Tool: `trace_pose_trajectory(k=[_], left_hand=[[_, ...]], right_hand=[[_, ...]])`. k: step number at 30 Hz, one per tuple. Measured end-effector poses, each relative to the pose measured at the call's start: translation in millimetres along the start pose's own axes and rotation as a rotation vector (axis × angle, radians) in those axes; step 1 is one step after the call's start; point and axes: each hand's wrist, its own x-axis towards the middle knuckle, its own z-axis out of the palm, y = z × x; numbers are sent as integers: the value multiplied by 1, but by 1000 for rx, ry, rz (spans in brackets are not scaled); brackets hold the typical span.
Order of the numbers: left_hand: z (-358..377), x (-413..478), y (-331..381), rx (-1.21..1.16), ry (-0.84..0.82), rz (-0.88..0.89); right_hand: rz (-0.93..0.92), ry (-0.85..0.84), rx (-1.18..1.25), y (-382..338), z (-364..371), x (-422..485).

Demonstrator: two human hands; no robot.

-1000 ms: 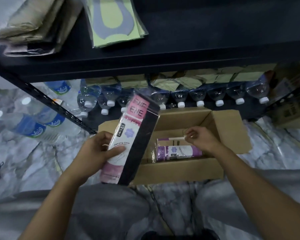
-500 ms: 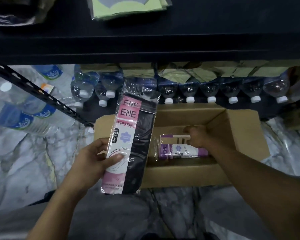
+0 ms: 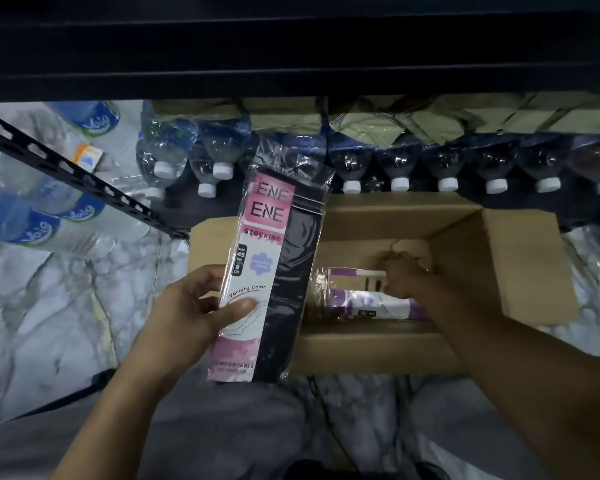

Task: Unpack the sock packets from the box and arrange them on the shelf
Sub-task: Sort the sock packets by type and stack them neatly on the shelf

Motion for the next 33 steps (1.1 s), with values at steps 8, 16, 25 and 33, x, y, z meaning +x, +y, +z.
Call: trace_pose_trajectory(k=[8,16,25,33], left_hand=[[-1,-1,2,16,7,22],[0,-6,7,16,51,12],[3,-24,24,-31,81,80],[-1,-67,33,-140,105,183]], right_hand=[[6,-104,110,4,-18,-9],[-59,-47,497,22,-29,-39],[-184,224,625,21,-64,-110],[-244,374,890,5,-100,-206]])
